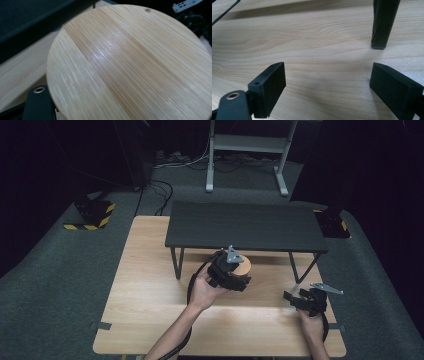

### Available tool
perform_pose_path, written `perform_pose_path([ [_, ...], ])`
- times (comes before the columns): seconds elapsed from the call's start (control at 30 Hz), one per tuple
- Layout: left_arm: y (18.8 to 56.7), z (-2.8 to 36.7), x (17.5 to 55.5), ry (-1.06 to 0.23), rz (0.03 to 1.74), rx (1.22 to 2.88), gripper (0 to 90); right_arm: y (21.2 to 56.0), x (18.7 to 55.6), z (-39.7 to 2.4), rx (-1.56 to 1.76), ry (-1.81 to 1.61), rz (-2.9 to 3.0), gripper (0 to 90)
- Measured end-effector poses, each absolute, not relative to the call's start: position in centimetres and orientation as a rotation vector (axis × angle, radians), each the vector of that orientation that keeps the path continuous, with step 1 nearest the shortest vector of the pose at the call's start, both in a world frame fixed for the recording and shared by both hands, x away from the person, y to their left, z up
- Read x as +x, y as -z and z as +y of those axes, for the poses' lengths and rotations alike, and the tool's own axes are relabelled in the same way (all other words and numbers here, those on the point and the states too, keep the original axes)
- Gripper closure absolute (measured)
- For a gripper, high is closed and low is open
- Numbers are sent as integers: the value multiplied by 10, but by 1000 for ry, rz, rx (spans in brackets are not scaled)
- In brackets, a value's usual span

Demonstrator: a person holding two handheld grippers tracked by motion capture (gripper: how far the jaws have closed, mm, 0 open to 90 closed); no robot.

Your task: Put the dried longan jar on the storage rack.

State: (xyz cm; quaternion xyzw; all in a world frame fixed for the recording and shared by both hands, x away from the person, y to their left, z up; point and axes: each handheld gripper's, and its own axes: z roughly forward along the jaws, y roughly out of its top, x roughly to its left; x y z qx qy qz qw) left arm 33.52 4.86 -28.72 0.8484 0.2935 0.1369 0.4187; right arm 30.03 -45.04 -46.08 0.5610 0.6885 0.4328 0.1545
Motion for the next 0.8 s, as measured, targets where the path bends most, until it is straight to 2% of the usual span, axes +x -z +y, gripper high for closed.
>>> perform_pose_path([
  [0.1, 270, 52, 340, -304, 705, 2126, 254, 461, 300, -451, 1609, -1243, 1972, 128],
  [0.47, 222, 52, 353, -311, 643, 2110, 255, 461, 300, -451, 1609, -1243, 1973, 128],
  [0.8, 193, 47, 369, -405, 707, 2101, 255, 461, 300, -452, 1608, -1248, 1974, 127],
])
